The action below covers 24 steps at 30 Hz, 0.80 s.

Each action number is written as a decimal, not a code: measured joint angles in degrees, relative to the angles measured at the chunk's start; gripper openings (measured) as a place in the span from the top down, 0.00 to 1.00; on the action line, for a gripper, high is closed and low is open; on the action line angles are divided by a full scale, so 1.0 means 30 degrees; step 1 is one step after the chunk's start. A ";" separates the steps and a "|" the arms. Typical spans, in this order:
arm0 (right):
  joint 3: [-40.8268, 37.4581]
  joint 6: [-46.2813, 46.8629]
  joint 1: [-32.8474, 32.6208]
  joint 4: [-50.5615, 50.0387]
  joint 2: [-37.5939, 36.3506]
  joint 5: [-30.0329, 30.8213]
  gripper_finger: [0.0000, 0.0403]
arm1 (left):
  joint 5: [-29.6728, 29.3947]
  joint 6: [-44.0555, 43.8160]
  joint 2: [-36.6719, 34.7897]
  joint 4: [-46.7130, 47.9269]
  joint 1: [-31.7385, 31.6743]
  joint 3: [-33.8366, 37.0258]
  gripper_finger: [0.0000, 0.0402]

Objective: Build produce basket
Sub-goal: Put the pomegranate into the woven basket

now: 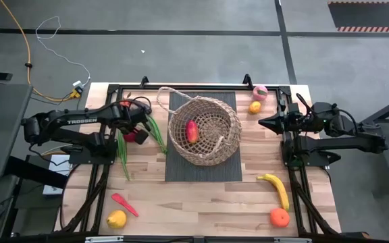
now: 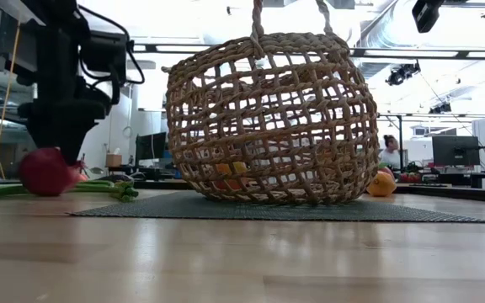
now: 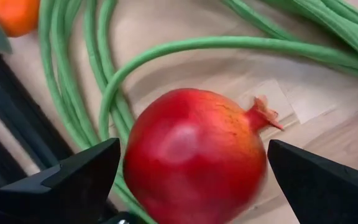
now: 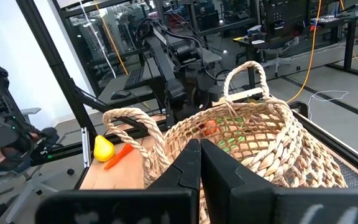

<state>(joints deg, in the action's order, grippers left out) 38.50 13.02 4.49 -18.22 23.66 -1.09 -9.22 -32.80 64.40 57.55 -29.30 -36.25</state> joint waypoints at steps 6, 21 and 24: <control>0.0000 0.0000 0.0000 -0.0005 0.0000 0.0002 1.00 | -0.0135 0.0007 0.0015 -0.0595 0.0000 0.0349 0.02; 0.0000 -0.0007 0.0000 -0.0007 0.0000 0.0002 1.00 | 0.0073 0.0003 0.1894 -0.0922 0.0000 0.0268 0.02; 0.0000 -0.0007 0.0000 -0.0020 0.0000 0.0002 1.00 | 0.0085 0.0007 0.2229 -0.0937 0.0000 0.0261 0.02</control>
<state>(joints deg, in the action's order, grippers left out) 38.50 12.99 4.49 -18.28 23.66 -1.08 -8.97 -32.77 71.09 54.74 -29.30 -35.46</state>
